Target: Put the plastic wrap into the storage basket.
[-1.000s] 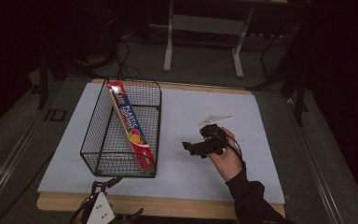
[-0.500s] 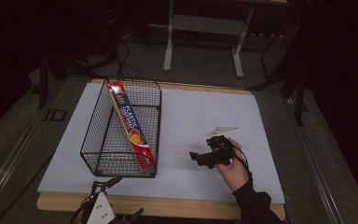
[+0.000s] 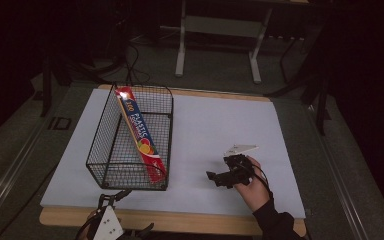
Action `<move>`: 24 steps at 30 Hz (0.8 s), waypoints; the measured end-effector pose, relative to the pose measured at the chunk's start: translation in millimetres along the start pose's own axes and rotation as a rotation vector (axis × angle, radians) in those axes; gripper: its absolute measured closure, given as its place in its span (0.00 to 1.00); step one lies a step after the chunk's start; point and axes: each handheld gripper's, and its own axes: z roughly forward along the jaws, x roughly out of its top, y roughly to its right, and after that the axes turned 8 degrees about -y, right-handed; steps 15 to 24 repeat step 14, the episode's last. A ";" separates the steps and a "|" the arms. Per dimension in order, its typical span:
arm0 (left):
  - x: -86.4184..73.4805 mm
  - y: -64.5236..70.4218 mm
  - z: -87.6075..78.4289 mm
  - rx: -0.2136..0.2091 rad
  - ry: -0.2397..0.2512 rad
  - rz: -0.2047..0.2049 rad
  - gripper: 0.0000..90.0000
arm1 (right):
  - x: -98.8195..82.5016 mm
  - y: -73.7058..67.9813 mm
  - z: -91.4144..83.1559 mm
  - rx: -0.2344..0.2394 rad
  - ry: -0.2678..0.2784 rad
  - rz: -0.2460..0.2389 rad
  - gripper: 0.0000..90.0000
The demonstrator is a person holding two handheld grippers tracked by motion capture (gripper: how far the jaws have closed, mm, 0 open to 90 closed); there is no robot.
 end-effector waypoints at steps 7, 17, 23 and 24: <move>-0.2 -0.4 -0.3 0.000 -0.001 -0.002 0.00 | -6.2 1.7 -0.1 -0.022 0.035 -0.005 0.14; 0.0 -0.1 -0.4 -0.002 -0.001 0.001 0.00 | -8.0 4.1 -0.1 -0.037 0.048 -0.010 0.14; 0.0 -0.1 -0.4 -0.002 -0.001 0.001 0.00 | -8.0 4.1 -0.1 -0.037 0.048 -0.010 0.14; 0.0 -0.1 -0.4 -0.002 -0.001 0.001 0.00 | -8.0 4.1 -0.1 -0.037 0.048 -0.010 0.14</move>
